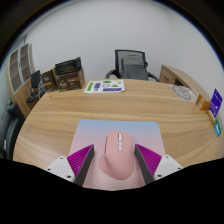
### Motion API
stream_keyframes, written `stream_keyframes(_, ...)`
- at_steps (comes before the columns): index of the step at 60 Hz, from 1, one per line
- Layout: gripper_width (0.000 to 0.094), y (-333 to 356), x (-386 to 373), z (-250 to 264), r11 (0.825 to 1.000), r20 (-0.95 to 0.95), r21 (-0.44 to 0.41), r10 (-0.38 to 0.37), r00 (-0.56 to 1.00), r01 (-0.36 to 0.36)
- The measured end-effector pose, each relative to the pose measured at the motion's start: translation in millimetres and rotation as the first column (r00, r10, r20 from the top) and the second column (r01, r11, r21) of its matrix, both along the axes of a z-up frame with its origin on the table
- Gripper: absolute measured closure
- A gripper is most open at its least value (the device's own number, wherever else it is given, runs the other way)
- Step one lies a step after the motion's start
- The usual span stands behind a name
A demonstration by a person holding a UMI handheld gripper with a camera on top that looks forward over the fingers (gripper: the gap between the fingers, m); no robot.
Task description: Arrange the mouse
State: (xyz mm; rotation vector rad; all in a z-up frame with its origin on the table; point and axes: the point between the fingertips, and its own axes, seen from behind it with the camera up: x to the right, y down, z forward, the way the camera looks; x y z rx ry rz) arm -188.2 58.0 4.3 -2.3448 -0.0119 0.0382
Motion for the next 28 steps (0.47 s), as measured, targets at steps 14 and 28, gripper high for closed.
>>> stream_keyframes(14,0.0092,-79,-9,28,1.000,-0.004,-0.008,0.028,1.000,-0.028)
stream_keyframes(28,0.0092,-180,-10,68,0.992,-0.041,0.057,0.113,0.993,-0.111)
